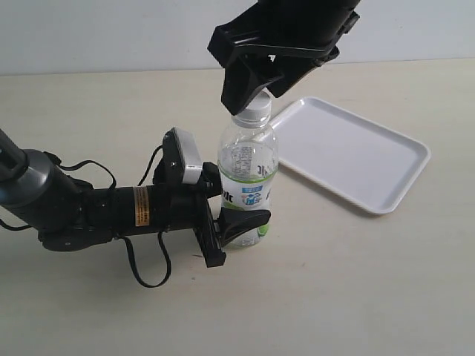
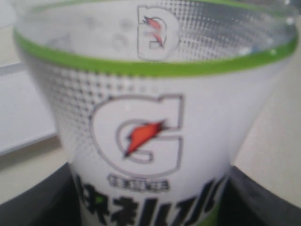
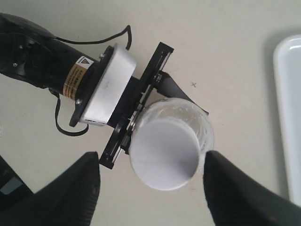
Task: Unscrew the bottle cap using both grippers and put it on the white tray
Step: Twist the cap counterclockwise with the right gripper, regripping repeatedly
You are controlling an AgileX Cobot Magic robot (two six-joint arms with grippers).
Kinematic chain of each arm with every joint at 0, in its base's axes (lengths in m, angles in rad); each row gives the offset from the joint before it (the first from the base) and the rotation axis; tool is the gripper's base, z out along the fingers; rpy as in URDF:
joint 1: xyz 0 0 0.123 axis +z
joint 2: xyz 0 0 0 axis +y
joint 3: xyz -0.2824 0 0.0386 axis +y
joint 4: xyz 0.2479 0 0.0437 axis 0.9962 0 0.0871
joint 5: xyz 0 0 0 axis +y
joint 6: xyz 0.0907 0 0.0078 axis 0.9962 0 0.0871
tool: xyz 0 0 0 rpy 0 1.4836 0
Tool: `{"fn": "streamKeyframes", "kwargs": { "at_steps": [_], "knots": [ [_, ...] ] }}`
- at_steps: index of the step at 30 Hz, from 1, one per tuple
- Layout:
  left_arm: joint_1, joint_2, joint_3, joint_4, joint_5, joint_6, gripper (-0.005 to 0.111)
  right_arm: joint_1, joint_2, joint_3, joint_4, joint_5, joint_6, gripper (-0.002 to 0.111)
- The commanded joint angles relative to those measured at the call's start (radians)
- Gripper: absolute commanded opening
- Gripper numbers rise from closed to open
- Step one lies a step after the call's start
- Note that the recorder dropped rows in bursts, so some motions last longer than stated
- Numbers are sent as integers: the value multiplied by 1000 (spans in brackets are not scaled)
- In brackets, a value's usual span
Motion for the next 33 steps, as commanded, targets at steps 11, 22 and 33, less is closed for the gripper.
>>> {"fn": "streamKeyframes", "kwargs": {
  "at_steps": [11, 22, 33],
  "knots": [
    [-1, -1, 1, -3, 16, 1, 0, 1, 42, -6, -17, -7, 18, 61],
    [-1, -1, 1, -3, 16, 1, 0, 1, 47, -6, -37, -21, 18, 59],
    [-1, -1, 1, -5, 16, 1, 0, 1, 47, -6, -32, -2, -266, 0]
  ]
}}
